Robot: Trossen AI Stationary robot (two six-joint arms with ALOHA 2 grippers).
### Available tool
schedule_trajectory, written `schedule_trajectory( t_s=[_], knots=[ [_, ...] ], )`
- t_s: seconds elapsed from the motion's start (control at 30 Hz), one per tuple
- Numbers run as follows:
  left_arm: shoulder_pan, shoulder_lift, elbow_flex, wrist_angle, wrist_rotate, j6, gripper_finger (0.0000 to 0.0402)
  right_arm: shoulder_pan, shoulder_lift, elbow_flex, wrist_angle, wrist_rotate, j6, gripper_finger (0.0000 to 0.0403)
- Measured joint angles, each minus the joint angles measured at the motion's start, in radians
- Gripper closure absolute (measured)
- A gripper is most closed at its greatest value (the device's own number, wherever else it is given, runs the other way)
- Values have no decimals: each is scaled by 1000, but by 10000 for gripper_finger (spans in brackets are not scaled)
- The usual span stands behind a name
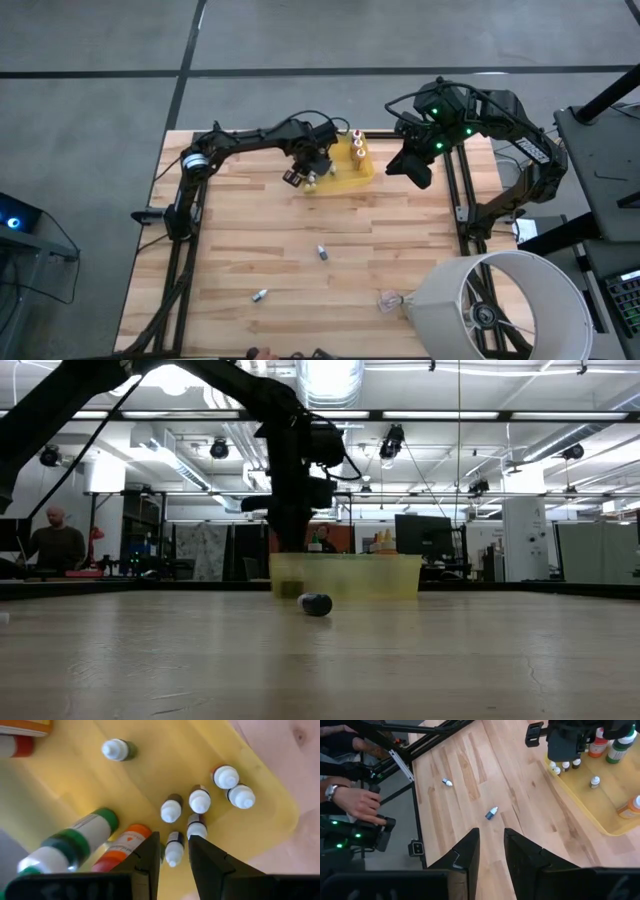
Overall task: Pick & Place food coloring
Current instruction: Put the small black food coloring bottle into the yellow bin
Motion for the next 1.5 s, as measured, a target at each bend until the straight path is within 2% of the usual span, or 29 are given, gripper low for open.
schedule_trajectory(
  t_s=[0.37,0.7,0.83,1.1,1.5],
  knots=[
    [-21,0,204,-122,33,-132,326,0,0,0,0,0,-39,321],
    [-46,0,505,-240,232,-334,326,0,0,0,0,0,-126,319],
    [-62,-2,599,-302,255,-425,326,0,0,0,-3,0,-184,316],
    [-110,-135,511,-329,289,-524,326,0,0,0,-2,0,-273,321],
    [-185,-254,509,-495,422,-739,326,1,0,0,7,-1,-333,312]
  ],
)
